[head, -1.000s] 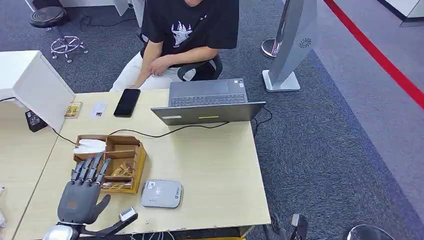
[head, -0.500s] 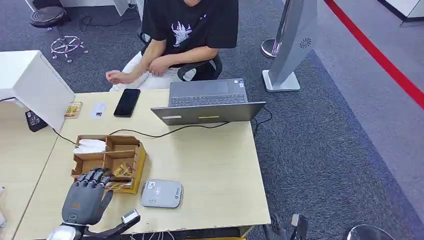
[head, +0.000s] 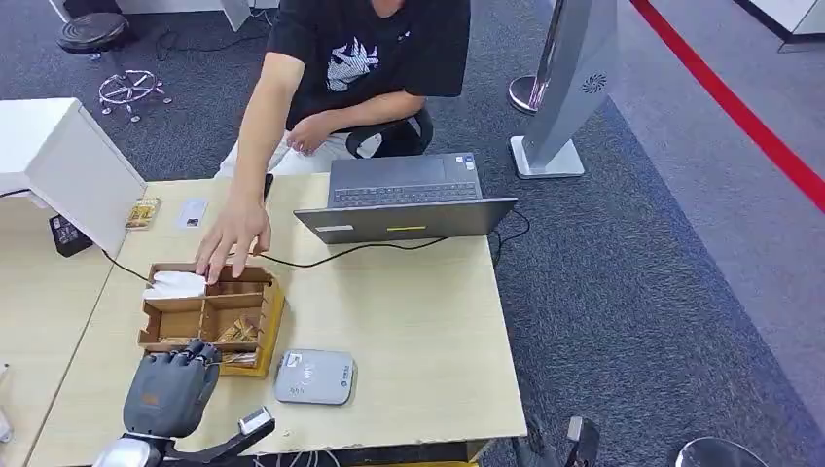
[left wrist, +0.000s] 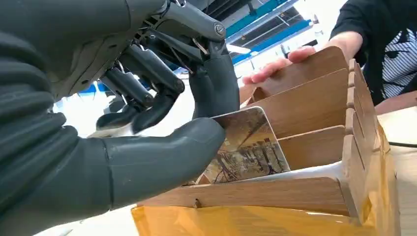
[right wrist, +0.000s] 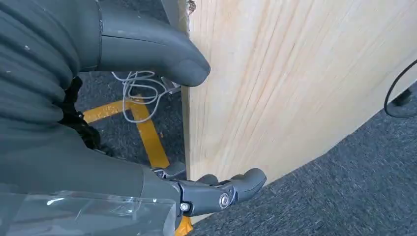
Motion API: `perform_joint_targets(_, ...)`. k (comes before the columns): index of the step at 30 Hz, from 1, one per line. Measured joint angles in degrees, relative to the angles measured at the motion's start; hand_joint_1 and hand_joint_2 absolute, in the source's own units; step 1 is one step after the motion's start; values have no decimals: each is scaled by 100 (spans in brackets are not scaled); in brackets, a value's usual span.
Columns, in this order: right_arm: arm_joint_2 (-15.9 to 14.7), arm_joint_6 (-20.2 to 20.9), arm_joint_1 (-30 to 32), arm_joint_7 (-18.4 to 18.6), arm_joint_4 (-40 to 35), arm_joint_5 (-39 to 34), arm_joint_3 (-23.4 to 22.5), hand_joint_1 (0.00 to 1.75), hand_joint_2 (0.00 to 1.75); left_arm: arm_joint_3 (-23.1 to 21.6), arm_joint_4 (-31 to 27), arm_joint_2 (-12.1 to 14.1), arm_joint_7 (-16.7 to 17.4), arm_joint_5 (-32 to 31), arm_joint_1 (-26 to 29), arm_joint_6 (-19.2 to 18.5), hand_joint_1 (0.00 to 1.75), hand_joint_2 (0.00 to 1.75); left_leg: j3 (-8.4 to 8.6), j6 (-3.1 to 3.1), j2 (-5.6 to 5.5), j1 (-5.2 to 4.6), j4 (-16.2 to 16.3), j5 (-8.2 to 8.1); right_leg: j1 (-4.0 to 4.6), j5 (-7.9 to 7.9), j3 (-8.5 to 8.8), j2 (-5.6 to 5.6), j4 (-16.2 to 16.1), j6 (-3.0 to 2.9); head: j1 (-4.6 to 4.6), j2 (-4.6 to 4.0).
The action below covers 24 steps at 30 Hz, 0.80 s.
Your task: Pass the card to the sensor for recognition and then transmit it.
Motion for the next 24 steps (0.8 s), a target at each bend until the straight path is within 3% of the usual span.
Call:
perform_joint_targets(15,9,11,1,57,-2,92,-22,0,175,81,-87,79,-185,102,-115,138,175,175,1,0,0,0,1,4,0,0,-1,0,0,0,0,0)
perform_joint_targets(24,9,9,1,63,0,195,-22,0,175,603,-1080,564,-522,654,-1203,-182,175,175,-3,-10,-23,2,1,25,1,6,0,-16,4,-2,0,0)
